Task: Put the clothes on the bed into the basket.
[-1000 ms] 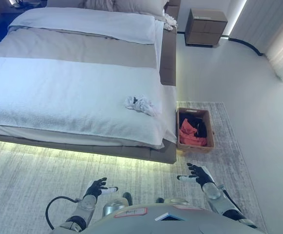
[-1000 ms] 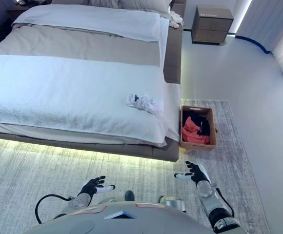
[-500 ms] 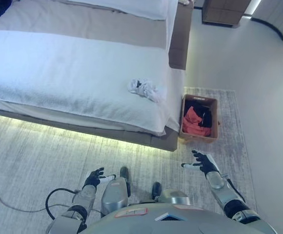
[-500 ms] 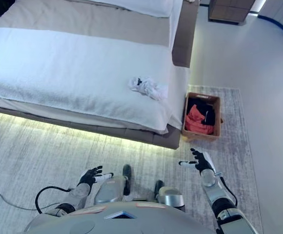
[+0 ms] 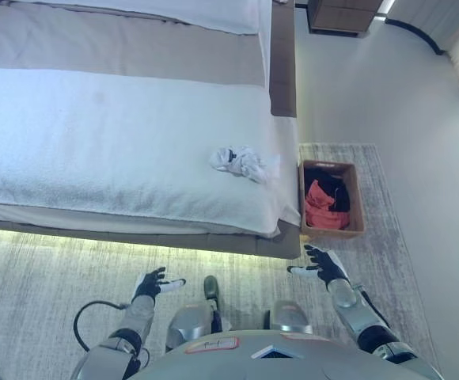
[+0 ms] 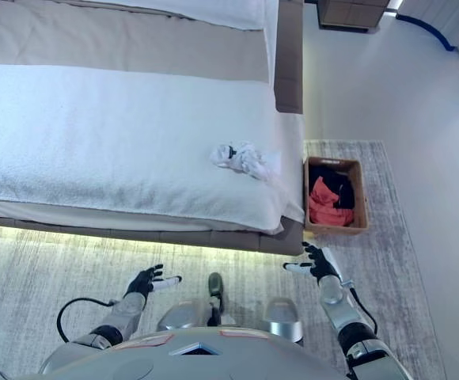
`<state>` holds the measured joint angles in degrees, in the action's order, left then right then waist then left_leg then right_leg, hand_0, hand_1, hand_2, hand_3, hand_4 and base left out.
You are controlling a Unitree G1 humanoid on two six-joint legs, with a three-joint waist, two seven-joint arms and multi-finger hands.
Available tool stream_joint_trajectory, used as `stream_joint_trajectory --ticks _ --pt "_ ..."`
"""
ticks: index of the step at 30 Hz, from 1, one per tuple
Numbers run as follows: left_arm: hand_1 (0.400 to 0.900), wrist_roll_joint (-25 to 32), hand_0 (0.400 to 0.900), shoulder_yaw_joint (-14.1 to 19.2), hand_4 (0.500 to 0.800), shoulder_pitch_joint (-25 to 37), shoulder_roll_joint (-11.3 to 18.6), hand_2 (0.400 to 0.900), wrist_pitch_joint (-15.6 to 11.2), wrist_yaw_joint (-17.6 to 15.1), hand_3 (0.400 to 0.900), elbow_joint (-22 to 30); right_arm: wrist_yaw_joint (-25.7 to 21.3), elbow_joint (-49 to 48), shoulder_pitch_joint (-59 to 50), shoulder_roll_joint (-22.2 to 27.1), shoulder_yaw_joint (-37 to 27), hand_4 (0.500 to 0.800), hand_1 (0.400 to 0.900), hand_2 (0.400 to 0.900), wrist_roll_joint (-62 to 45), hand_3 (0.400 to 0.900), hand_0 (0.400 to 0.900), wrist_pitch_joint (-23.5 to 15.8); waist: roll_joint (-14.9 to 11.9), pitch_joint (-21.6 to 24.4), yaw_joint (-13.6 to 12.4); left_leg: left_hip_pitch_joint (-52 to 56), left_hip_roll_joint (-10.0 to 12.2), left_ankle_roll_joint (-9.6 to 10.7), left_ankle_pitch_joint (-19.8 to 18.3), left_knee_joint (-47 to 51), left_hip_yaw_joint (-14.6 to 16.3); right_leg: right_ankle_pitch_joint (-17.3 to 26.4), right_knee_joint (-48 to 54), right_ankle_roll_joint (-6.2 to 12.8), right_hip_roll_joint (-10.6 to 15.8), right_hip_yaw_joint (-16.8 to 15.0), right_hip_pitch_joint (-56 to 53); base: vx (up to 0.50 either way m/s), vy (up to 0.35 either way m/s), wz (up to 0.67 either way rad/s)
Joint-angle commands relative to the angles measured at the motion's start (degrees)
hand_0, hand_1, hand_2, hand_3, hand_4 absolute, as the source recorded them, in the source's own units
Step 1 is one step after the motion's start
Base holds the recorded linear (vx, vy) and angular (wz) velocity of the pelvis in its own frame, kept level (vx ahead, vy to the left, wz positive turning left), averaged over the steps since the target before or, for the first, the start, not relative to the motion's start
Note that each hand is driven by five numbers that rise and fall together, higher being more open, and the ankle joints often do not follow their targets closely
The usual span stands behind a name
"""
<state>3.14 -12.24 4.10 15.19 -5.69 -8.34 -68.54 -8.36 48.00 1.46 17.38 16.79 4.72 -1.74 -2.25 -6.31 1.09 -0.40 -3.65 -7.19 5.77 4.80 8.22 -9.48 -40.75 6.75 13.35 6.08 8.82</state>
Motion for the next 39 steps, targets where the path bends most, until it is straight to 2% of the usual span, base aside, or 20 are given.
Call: stream_joint_trajectory --ticks 1,4,5,6,7,8,11,14,15,18,19,21,22,24,25,27,29,30,31,39 --pt "0.900 0.6 0.900 1.3 0.800 1.3 3.2 0.900 -1.1 -1.9 0.900 1.1 -3.1 -6.4 -5.1 1.8 0.8 0.800 0.900 0.900 -0.6 0.900 0.900 -2.8 0.0 -0.8 0.3 0.3 -0.9 4.1 -4.1 0.2 -1.1 8.4 6.7 -1.42 -0.5 5.7 -2.8 0.19 0.080 -0.04" --pt "0.900 0.2 0.900 0.8 0.800 2.3 3.0 0.900 -1.3 -2.1 0.900 0.9 -3.9 -9.4 -6.4 2.8 0.5 0.800 0.900 0.900 0.1 0.900 0.900 -2.8 1.2 -2.8 0.6 0.4 0.6 4.8 -4.1 0.2 -1.4 7.1 16.6 -2.31 -1.2 8.8 -1.0 0.12 -0.033 0.03" --pt "0.900 -0.2 0.900 0.7 0.800 2.6 2.8 0.900 -1.5 -2.6 0.900 0.4 -4.8 -10.2 -7.6 3.2 0.5 0.800 0.900 0.900 1.1 0.900 0.900 -2.7 1.2 -3.6 0.4 0.2 1.3 5.5 -4.6 0.2 -1.3 9.4 25.6 -0.97 -0.4 9.4 -0.1 0.14 -0.086 -0.02" --pt "0.900 -0.2 0.900 0.7 0.800 2.6 2.7 0.900 -1.5 -2.6 0.900 0.4 -4.8 -10.2 -7.6 3.2 0.5 0.800 0.900 0.900 1.1 0.900 0.900 -2.7 1.3 -3.7 0.4 0.3 1.4 5.5 -4.6 0.2 -1.3 9.6 25.9 -0.98 -0.6 9.4 -0.3 0.21 -0.184 -0.03" --pt "0.900 -0.9 0.900 0.5 0.800 3.1 2.6 0.900 -1.6 -2.9 0.900 0.0 -6.0 -11.3 -9.3 4.0 0.3 0.800 0.900 0.900 2.4 0.900 0.900 -2.5 0.5 -4.2 0.4 0.3 1.7 6.5 -5.3 0.2 -1.2 14.4 35.0 1.13 0.2 9.0 0.5 0.12 -0.114 0.01" --pt "0.900 -0.9 0.900 0.5 0.800 3.2 2.6 0.900 -1.7 -2.9 0.900 0.0 -6.0 -11.3 -9.3 4.0 0.3 0.800 0.900 0.900 2.4 0.900 0.900 -2.5 0.5 -4.3 0.3 0.4 1.8 6.5 -5.3 0.2 -1.2 14.5 35.1 1.13 0.1 9.1 0.4 0.25 -0.247 0.09" --pt "0.900 -1.3 0.900 0.9 0.800 3.7 2.9 0.900 -1.8 -3.4 0.900 0.3 -8.9 -15.4 -12.3 6.2 -0.8 0.800 0.900 0.900 6.4 0.900 0.900 -1.7 -1.2 -5.1 0.8 1.6 3.1 8.7 -6.8 0.2 -1.1 22.1 43.7 4.36 1.4 6.6 4.1 0.21 -0.182 0.16" --pt "0.900 -1.3 0.900 0.7 0.800 4.9 3.3 0.900 -1.6 -3.9 0.900 0.2 -9.8 -17.5 -13.3 7.4 -1.5 0.800 0.900 0.900 7.8 0.900 0.900 -1.2 -2.3 -4.5 0.9 2.0 3.7 9.6 -8.0 0.2 -2.2 22.3 45.6 4.14 0.6 6.3 2.4 0.29 -0.305 0.40" --pt "0.900 -1.0 0.900 0.6 0.800 5.1 3.5 0.900 -1.5 -4.1 0.900 0.1 -10.4 -18.2 -15.2 8.8 -1.0 0.800 0.900 0.900 9.3 0.900 0.900 -1.3 -2.4 -3.7 0.8 3.1 6.1 10.6 -8.7 0.2 -2.4 21.6 44.9 3.70 -0.7 7.4 1.9 0.29 -0.373 0.29" --pt "0.900 0.1 0.900 0.9 0.800 3.8 3.0 0.900 -1.9 -3.8 0.900 0.8 -10.4 -17.5 -16.4 9.8 -0.4 0.800 0.900 0.900 10.0 0.900 0.900 -1.1 -2.0 -2.3 0.9 4.8 8.6 11.1 -9.0 -0.9 -2.6 19.7 44.4 2.73 -2.8 7.6 0.2 0.36 -0.342 0.18" --pt "0.900 0.7 0.900 1.1 0.800 2.8 2.7 0.900 -1.9 -3.9 0.900 2.4 -10.6 -18.3 -17.0 10.4 0.1 0.800 0.900 0.900 10.8 0.900 0.900 -1.1 -1.9 -2.5 0.8 2.2 9.5 11.0 -11.1 -9.5 -2.5 18.0 43.6 1.48 -3.5 8.1 -1.1 0.34 -0.378 0.10" --pt "0.900 1.2 0.900 0.4 0.800 2.4 2.1 0.900 -2.1 -3.7 0.900 4.9 -10.6 -20.9 -18.2 11.9 0.8 0.800 0.900 0.900 12.3 0.900 0.900 -0.8 -1.5 -5.0 -0.4 -6.2 9.2 10.8 -10.9 -27.7 -3.6 16.6 44.3 -0.80 -4.7 9.2 -4.0 0.19 -0.333 0.10" --pt "0.900 1.8 0.900 0.2 0.800 3.3 1.9 0.900 -2.1 -4.8 0.900 5.5 -11.3 -21.9 -19.7 13.0 0.6 0.800 0.900 0.900 13.4 0.900 0.900 -0.6 -1.8 -6.5 -1.4 -10.6 7.5 10.8 -10.8 -30.4 -5.9 14.9 45.7 -1.28 -5.4 9.6 -6.0 0.19 -0.230 0.14" --pt "0.900 2.4 0.900 0.2 0.800 3.8 1.6 0.900 -2.1 -4.9 0.900 5.4 -12.0 -22.2 -20.7 13.8 0.3 0.800 0.900 0.900 13.9 0.900 0.900 -0.4 -1.7 -6.6 -1.4 -11.4 7.4 10.7 -10.9 -23.8 -5.2 14.0 45.7 -0.89 -5.1 10.0 -6.0 0.16 -0.086 0.13" --pt "0.900 2.6 0.900 0.0 0.800 4.0 1.5 0.900 -2.2 -5.1 0.900 5.5 -12.4 -22.5 -21.2 14.2 0.4 0.800 0.900 0.900 14.2 0.900 0.900 -0.3 -1.6 -6.5 -1.5 -11.8 8.1 11.0 -8.7 -19.0 -5.2 14.1 45.7 -0.62 -5.0 10.1 -5.8 0.15 0.021 0.02" --pt "0.900 2.2 0.900 -0.9 0.800 4.3 1.0 0.900 -2.4 -5.2 0.900 5.2 -13.6 -22.7 -23.4 14.8 0.6 0.800 0.900 0.900 14.5 0.900 0.900 -0.5 -0.4 -6.7 -1.9 -12.6 12.6 12.8 0.7 -2.6 -4.0 13.5 45.7 -0.18 -5.8 10.1 -5.4 0.19 0.066 0.08" --pt "0.900 1.4 0.900 -1.7 0.800 4.7 0.6 0.900 -2.2 -5.0 0.900 6.0 -13.8 -25.1 -24.1 15.2 0.3 0.800 0.900 0.900 14.5 0.900 0.900 -0.5 0.6 -7.8 -1.5 -12.4 14.6 13.4 2.8 -1.3 -0.7 13.0 45.7 -0.12 -6.0 10.3 -5.6 0.12 0.116 0.03" --pt "0.900 1.1 0.900 -1.7 0.800 4.5 0.3 0.900 -2.2 -5.1 0.900 6.0 -13.7 -27.0 -24.8 15.3 0.2 0.800 0.900 0.900 15.0 0.900 0.900 -0.7 1.3 -7.9 -1.3 -12.2 13.9 13.2 2.6 -1.0 0.5 12.8 45.7 0.08 -5.9 10.4 -5.2 0.09 0.274 -0.38" --pt "0.900 1.3 0.900 -2.7 0.800 5.8 0.2 0.900 -2.4 -5.9 0.900 6.0 -14.0 -26.6 -27.8 15.1 1.5 0.800 0.900 0.900 15.4 0.900 0.900 -0.8 1.6 -8.5 -1.5 -14.3 11.9 13.0 2.9 -1.5 -1.3 13.3 45.7 0.06 -5.1 9.3 -2.7 0.05 0.237 -0.32" --pt "0.900 2.5 0.900 -4.6 0.800 9.3 1.0 0.900 -2.9 -7.6 0.900 6.6 -15.1 -24.4 -40.4 12.7 6.7 0.800 0.900 0.900 14.2 0.900 0.900 0.1 -0.1 -12.2 -2.5 -18.5 10.3 11.8 1.8 -3.6 -0.3 16.0 44.9 0.00 -2.8 5.4 4.0 0.03 0.106 -0.20"
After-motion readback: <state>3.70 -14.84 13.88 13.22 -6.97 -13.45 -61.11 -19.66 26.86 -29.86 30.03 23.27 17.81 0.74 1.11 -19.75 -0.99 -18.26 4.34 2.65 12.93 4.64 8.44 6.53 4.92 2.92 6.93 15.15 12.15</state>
